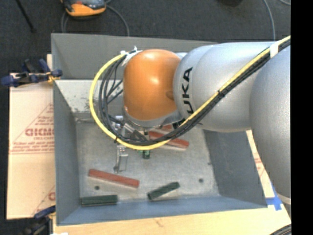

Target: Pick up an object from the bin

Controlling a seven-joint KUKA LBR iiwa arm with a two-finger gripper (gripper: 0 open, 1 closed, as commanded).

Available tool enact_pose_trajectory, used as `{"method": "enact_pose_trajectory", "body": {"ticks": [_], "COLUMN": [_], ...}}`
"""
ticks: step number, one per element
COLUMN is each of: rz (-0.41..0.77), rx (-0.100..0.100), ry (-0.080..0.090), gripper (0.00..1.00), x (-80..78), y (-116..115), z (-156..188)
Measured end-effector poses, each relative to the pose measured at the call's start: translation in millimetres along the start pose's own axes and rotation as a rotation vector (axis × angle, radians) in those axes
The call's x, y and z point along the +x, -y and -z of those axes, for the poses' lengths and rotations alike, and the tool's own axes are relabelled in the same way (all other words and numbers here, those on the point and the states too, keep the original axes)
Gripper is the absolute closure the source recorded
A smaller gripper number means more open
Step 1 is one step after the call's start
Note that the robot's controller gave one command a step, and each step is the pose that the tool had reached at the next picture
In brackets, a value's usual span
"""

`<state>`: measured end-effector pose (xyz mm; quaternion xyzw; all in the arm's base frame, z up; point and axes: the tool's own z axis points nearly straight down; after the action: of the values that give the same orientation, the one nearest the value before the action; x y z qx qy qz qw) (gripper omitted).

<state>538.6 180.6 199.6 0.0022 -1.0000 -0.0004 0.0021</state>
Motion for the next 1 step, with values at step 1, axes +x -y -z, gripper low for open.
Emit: {"method": "enact_pose_trajectory", "body": {"ticks": [1], "rz": [-0.004], "rx": [-0.001], "ry": [0.007], "gripper": [0.0], "x": [-1.9], "y": [0.8], "z": [4.0]}}
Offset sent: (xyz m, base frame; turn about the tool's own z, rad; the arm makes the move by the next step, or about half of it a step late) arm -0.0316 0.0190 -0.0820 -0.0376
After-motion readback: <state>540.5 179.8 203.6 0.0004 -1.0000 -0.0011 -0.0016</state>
